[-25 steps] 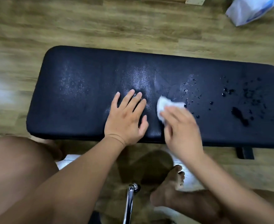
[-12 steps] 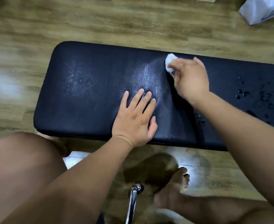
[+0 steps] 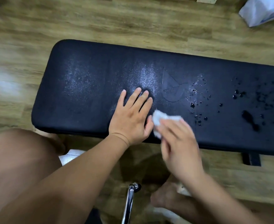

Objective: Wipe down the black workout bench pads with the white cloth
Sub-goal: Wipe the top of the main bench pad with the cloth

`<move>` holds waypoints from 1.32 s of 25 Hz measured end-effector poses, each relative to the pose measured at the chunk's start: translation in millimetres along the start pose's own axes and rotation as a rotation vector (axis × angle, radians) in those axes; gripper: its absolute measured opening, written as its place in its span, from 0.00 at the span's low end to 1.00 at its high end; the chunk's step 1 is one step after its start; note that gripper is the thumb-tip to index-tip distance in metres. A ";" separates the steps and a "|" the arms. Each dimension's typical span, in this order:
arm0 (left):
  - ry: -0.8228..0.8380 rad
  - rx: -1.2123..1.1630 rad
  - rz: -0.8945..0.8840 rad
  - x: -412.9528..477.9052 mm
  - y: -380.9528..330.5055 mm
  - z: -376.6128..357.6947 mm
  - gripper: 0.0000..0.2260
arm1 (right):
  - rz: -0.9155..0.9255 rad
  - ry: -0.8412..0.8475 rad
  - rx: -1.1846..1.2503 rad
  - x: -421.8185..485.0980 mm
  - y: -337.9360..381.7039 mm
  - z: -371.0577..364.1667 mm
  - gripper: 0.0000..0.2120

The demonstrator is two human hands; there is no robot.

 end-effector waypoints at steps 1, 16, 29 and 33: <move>-0.004 -0.011 -0.001 -0.9 -0.3 0.0 0.24 | -0.007 0.019 0.004 -20.3 3.5 -4.5 0.18; 0.028 -0.047 -0.008 0.4 1.4 -1.9 0.24 | -0.280 0.053 -0.143 236.4 -80.2 24.0 0.14; 0.140 -0.009 -0.135 -48.7 39.2 27.1 0.21 | 0.209 0.083 -0.058 67.1 12.4 3.6 0.13; 0.259 0.018 -0.106 -54.0 61.5 19.9 0.24 | 0.058 0.115 -0.163 206.8 -24.7 5.8 0.10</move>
Point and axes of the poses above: each hand's wrist, its own x-axis towards the middle knuckle, its own z-axis out of the back of the hand, y = z × x, the point moved 10 cm from there along x, towards the middle knuckle, and after that the axes turned 8 degrees about y, right-handed, at the moved point
